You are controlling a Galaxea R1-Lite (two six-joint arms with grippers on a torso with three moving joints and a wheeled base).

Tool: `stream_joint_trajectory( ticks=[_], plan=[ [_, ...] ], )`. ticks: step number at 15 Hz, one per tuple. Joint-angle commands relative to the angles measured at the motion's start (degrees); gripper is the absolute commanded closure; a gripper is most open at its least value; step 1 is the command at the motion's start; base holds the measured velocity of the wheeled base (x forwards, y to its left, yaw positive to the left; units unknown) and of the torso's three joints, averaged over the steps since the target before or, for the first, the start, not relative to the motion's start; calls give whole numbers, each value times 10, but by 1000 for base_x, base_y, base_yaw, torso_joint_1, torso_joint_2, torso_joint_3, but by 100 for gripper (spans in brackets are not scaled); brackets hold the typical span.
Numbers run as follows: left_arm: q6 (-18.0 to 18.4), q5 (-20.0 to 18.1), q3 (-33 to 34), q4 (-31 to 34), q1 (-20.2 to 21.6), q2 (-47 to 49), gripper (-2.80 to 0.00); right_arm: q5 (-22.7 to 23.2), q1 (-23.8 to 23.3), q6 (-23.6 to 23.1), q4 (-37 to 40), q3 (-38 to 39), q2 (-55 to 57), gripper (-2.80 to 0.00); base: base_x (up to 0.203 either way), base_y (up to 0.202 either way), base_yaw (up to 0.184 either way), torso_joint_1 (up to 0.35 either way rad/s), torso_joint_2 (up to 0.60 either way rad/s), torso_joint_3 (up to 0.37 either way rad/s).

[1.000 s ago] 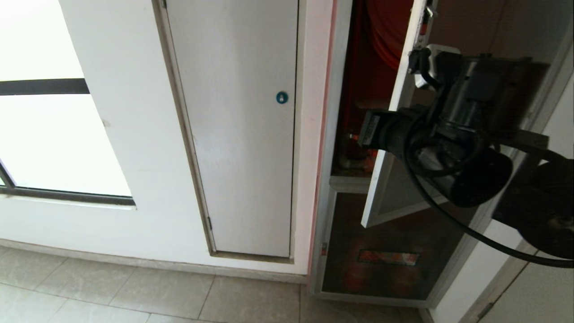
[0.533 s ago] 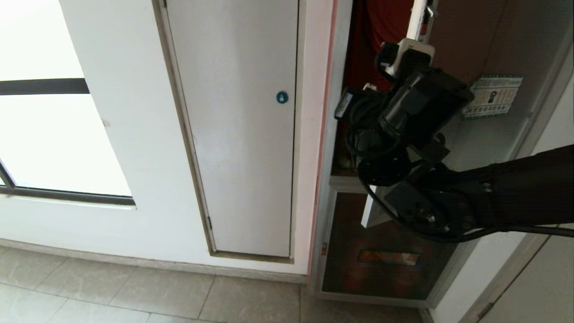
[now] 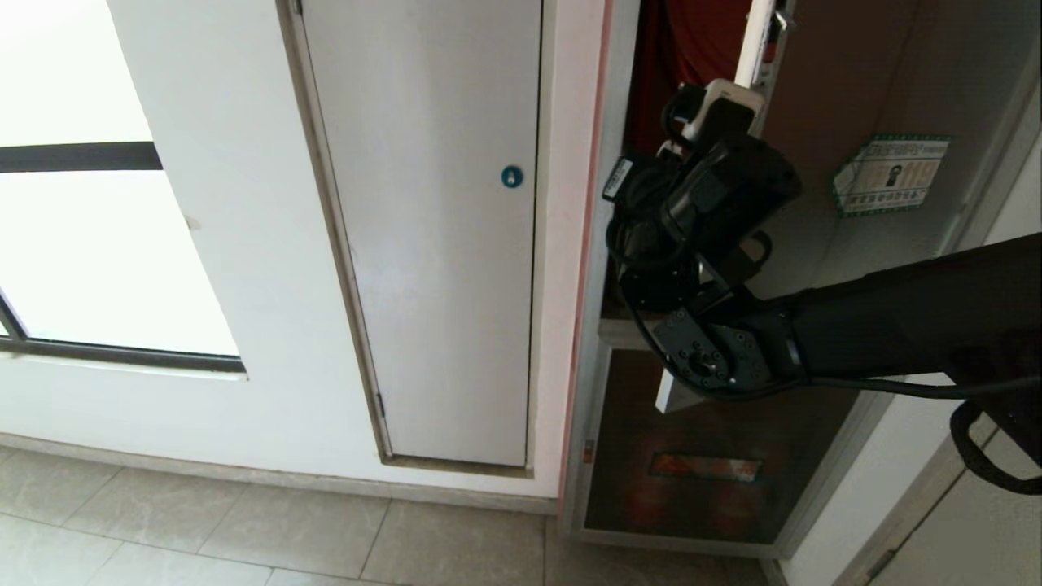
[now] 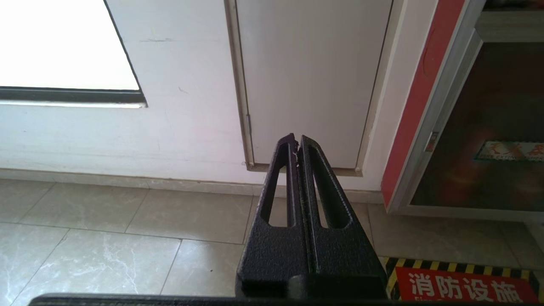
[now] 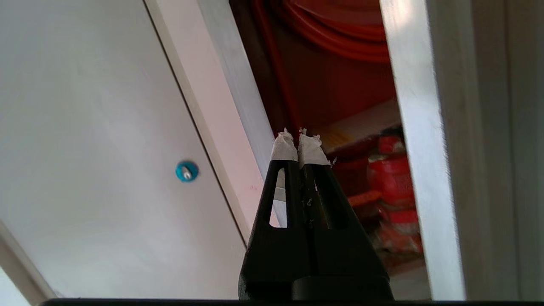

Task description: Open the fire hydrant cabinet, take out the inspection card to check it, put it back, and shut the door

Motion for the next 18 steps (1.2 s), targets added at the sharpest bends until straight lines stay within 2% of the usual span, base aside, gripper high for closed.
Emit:
stream_joint_trajectory(
  ticks=[1, 5, 7, 8, 12, 16, 18],
  plan=[
    [0, 0, 0, 0, 0, 1, 0, 0, -7, -1, -6, -22, 16, 0, 0, 0, 0, 0, 0, 0],
    [0, 0, 0, 0, 0, 0, 0, 32, -24, 0, -18, -50, 34, 0, 0, 0, 0, 0, 0, 0],
    [0, 0, 0, 0, 0, 0, 0, 71, -26, 5, -32, -54, 34, 0, 0, 0, 0, 0, 0, 0],
    [0, 0, 0, 0, 0, 1, 0, 77, -29, 5, -33, -55, 34, 0, 0, 0, 0, 0, 0, 0],
    [0, 0, 0, 0, 0, 1, 0, 80, -34, 1, -35, -58, 40, 0, 0, 0, 0, 0, 0, 0],
    [0, 0, 0, 0, 0, 1, 0, 77, -49, -33, -35, -84, 59, 0, 0, 0, 0, 0, 0, 0],
    [0, 0, 0, 0, 0, 0, 0, 76, -52, -35, -34, -85, 59, 0, 0, 0, 0, 0, 0, 0]
  ],
)
